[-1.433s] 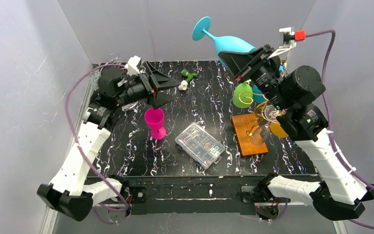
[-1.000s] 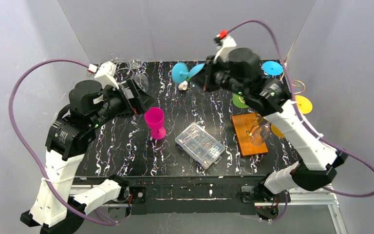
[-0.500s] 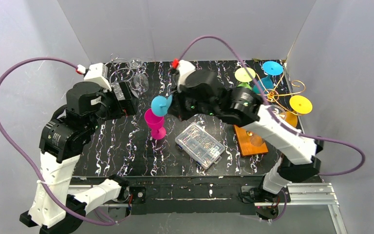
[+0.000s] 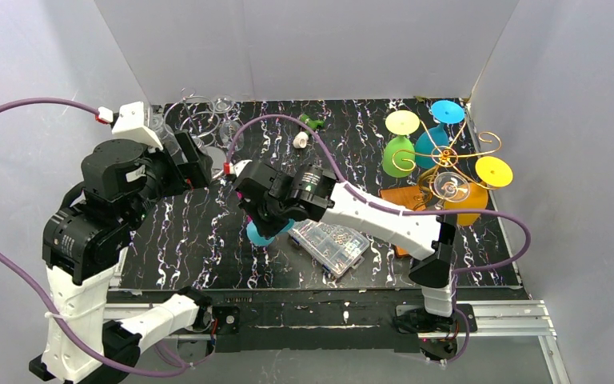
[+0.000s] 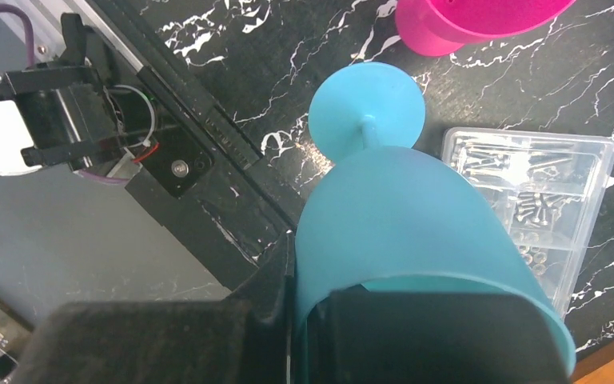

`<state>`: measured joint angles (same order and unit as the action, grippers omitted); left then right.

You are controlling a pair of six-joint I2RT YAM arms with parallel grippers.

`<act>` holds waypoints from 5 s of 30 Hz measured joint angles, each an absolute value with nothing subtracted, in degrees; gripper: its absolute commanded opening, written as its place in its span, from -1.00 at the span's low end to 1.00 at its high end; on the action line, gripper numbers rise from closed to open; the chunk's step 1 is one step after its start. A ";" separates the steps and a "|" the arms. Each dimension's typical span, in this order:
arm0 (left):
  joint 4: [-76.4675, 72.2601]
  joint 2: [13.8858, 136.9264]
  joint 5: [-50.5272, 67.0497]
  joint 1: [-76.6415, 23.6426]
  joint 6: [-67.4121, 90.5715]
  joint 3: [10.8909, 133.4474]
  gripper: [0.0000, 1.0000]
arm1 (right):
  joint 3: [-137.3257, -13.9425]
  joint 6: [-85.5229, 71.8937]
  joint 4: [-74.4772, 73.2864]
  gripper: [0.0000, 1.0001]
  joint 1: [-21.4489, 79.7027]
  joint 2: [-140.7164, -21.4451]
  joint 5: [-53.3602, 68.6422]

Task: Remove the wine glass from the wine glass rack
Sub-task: Place the wine glass at the center of the board, then pick up the wine glass from the wine rack.

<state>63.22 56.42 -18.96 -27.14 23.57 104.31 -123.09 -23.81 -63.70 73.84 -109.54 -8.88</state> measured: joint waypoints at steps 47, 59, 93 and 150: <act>62.61 58.54 -14.85 -27.14 24.56 102.87 0.97 | -126.41 -20.78 -64.51 0.23 74.28 -121.56 -8.25; 62.46 61.23 -7.22 -27.14 27.33 108.99 0.97 | -131.81 -20.71 -68.49 0.75 73.93 -114.13 -13.39; 56.84 70.81 -0.60 -38.02 29.58 100.92 0.97 | -134.87 -14.09 -67.44 0.96 38.09 -96.03 -36.45; 54.35 71.53 -0.45 -38.02 30.72 96.97 0.99 | -102.19 -29.87 -52.77 0.08 3.81 -79.61 13.63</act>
<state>54.35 71.53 -0.45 -38.02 30.72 96.97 -102.19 -29.87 -52.77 3.81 -79.61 13.63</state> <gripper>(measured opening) 0.992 0.551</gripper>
